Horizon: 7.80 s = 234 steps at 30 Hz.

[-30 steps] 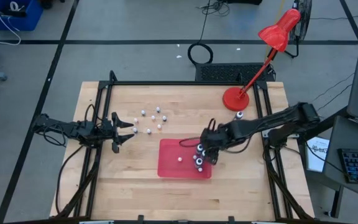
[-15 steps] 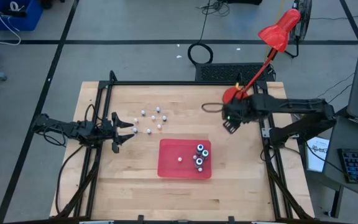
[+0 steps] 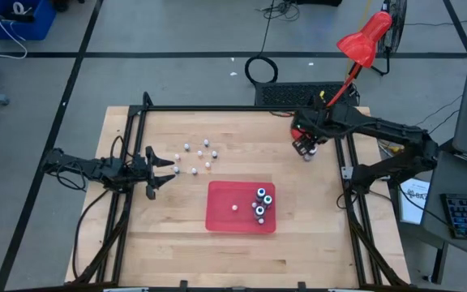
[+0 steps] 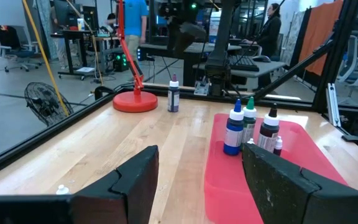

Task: Pick & Place food coloring
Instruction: Put the large violet food coloring bottle into the bin, then put the small violet food coloring bottle into the bin

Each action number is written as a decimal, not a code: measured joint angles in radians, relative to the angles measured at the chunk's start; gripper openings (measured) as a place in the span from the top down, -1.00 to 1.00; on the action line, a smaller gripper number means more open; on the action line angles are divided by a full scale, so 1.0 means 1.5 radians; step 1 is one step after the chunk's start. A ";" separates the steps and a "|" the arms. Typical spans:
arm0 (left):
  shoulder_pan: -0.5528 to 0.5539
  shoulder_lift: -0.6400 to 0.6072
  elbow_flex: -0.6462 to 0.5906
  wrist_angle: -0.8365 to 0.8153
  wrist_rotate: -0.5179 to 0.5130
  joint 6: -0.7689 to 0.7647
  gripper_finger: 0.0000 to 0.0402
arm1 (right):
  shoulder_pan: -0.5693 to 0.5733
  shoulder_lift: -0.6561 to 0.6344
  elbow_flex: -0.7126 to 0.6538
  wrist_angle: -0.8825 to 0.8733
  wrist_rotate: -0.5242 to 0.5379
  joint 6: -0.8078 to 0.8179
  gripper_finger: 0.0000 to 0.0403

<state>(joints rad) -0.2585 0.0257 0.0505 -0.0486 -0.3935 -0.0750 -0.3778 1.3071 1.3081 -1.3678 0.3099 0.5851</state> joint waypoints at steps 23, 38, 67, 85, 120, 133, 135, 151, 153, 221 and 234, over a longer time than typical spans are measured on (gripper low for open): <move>0.000 0.000 0.000 0.000 0.000 0.000 -0.16 | -0.125 0.000 -0.312 0.294 -0.129 -0.104 -0.15; 0.000 0.000 0.000 0.000 0.000 0.000 -0.16 | -0.141 0.000 -0.348 0.370 -0.157 -0.112 -0.06; 0.000 0.000 0.000 0.000 0.000 0.000 -0.16 | 0.394 -0.210 -0.310 0.777 -0.163 -0.058 0.38; 0.000 0.000 0.000 0.000 0.000 0.000 -0.16 | 0.607 0.317 0.335 0.182 -0.055 -0.089 0.38; 0.000 0.000 0.000 0.000 0.000 0.000 -0.16 | 0.554 0.358 0.066 0.363 -0.175 -0.059 0.38; 0.000 0.000 0.000 0.000 0.000 0.000 -0.16 | 0.547 0.358 0.035 0.390 -0.193 0.017 -0.09; 0.000 0.000 0.000 0.000 0.000 0.000 -0.16 | 0.547 0.355 0.035 0.389 -0.193 0.037 -0.21; 0.000 0.000 0.000 0.000 0.000 0.000 -0.16 | 0.548 0.205 0.035 0.392 -0.253 0.096 -0.21; 0.000 0.000 0.000 0.000 0.000 0.000 -0.16 | 0.548 0.161 0.035 0.391 -0.269 0.106 -0.21; 0.000 0.000 0.000 0.000 0.000 0.000 -0.16 | 0.125 -0.761 -0.688 1.059 -0.545 -0.283 -0.19; 0.000 0.000 0.000 0.000 0.000 0.000 -0.16 | 0.126 -0.864 -0.858 1.170 -0.338 -0.330 -0.18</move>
<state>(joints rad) -0.2585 0.0261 0.0505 -0.0486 -0.3935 -0.0750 -0.1891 0.0107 0.0212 0.3879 -0.1967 0.0896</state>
